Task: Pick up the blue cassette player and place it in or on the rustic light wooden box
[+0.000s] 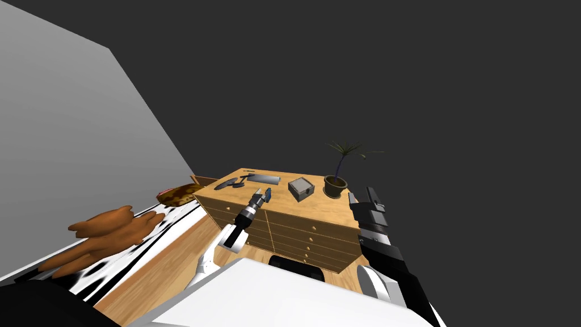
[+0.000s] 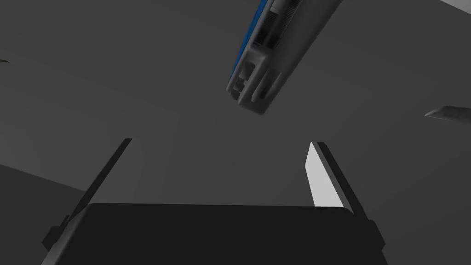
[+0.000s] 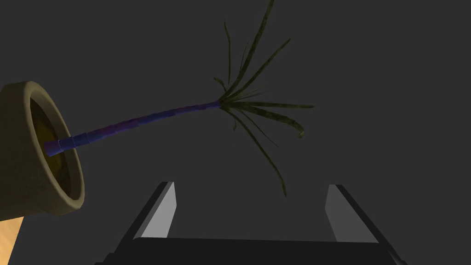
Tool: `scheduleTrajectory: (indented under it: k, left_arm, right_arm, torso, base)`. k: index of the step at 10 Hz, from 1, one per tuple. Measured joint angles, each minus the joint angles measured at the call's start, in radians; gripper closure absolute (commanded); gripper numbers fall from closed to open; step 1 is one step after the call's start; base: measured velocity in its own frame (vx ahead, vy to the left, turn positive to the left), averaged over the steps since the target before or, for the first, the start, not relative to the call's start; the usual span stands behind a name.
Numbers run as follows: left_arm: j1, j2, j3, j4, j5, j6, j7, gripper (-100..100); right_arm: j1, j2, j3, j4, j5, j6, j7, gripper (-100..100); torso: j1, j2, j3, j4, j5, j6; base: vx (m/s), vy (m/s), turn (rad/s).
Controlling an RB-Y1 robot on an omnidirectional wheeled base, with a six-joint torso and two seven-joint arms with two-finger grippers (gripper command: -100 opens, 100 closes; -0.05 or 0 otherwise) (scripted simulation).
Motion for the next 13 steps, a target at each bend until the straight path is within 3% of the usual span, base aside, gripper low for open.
scheduleTrajectory:
  k: [9, 10, 11, 12, 13]
  left_arm:
    - [-0.052, 0.086, 0.027, 0.174, -0.133, 0.034, -0.135, -100]
    - [-0.052, 0.087, 0.028, 0.177, -0.134, 0.034, -0.137, 0]
    - [-0.052, 0.087, 0.028, 0.176, -0.134, 0.034, -0.137, -100]
    - [-0.052, 0.087, 0.028, 0.176, -0.134, 0.034, -0.137, 100]
    - [-0.052, 0.087, 0.028, 0.176, -0.134, 0.034, -0.137, 100]
  right_arm:
    - [0.000, 0.000, 0.000, 0.000, 0.000, 0.000, 0.000, 0]
    - [0.000, 0.000, 0.000, 0.000, 0.000, 0.000, 0.000, 0]
    - [0.000, 0.000, 0.000, 0.000, 0.000, 0.000, 0.000, 0]
    - [0.000, 0.000, 0.000, 0.000, 0.000, 0.000, 0.000, 0]
    - [0.000, 0.000, 0.000, 0.000, 0.000, 0.000, 0.000, 0]
  torso:
    - [0.000, 0.000, 0.000, 0.000, 0.000, 0.000]
    - [0.001, 0.000, 0.000, 0.000, 0.000, 0.000]
    - [0.002, 0.000, 0.000, 0.000, 0.000, 0.000]
    - [0.002, 0.000, 0.000, 0.000, 0.000, 0.000]
    - [0.002, 0.000, 0.000, 0.000, 0.000, 0.000]
  base:
    - [0.002, -0.035, -0.022]
    - [0.000, 0.000, 0.000]
    - [0.000, 0.000, 0.000]
    - [0.000, 0.000, 0.000]
    - [0.000, 0.000, 0.000]
